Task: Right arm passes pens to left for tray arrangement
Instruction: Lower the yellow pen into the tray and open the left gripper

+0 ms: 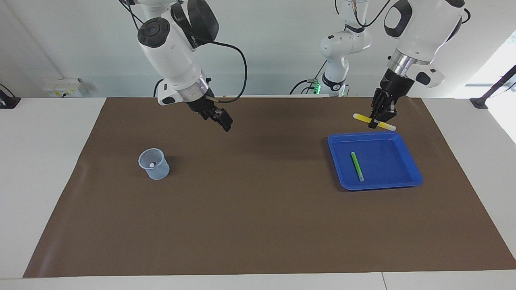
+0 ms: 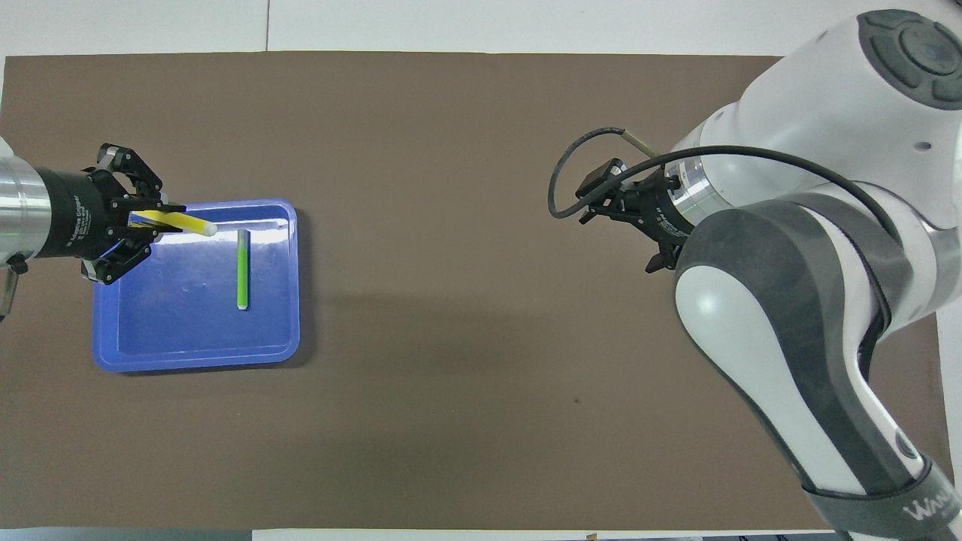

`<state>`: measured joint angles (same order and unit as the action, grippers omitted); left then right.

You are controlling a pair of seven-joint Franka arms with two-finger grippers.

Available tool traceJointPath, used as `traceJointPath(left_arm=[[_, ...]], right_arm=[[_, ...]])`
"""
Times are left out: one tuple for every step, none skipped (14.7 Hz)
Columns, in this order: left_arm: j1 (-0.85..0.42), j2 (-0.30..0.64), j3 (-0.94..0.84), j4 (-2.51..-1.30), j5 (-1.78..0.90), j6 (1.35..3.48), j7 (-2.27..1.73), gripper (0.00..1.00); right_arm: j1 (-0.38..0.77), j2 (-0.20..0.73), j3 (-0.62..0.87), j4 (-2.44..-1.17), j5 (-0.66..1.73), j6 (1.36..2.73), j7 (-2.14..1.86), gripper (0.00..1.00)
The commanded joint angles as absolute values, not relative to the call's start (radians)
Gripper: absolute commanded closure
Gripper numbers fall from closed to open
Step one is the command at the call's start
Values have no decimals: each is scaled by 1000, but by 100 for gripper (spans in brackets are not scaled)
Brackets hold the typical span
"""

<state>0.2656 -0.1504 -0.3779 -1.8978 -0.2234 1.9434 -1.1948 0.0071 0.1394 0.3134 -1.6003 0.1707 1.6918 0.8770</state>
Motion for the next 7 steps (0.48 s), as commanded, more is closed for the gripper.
traceJointPath(left_arm=[[322,-166,-376,-1989,-241,1937,-856,100],[346,-161,-376,-2014,-241,1943,-738,100],[371,-152,-376,-2043,-241,1948,-618,100],[394,-134,-374,-2058,-239,1953,-497,100],[403,-100,-373,-2069,-233,1960,-383,100],[405,-63,-373,-2077,-218,1979,-292,100],[405,-28,-373,-2088,-186,2015,-235,100]], right_arm=[[8,68,226,-1719,117,1712,627,0],[8,64,197,-1741,74,1716,521,0],[8,61,175,-1761,34,1724,420,0],[8,60,154,-1788,5,1747,341,0],[8,60,138,-1822,-17,1776,292,0],[6,60,127,-1851,-44,1807,258,0],[3,60,124,-1882,-81,1853,223,0]])
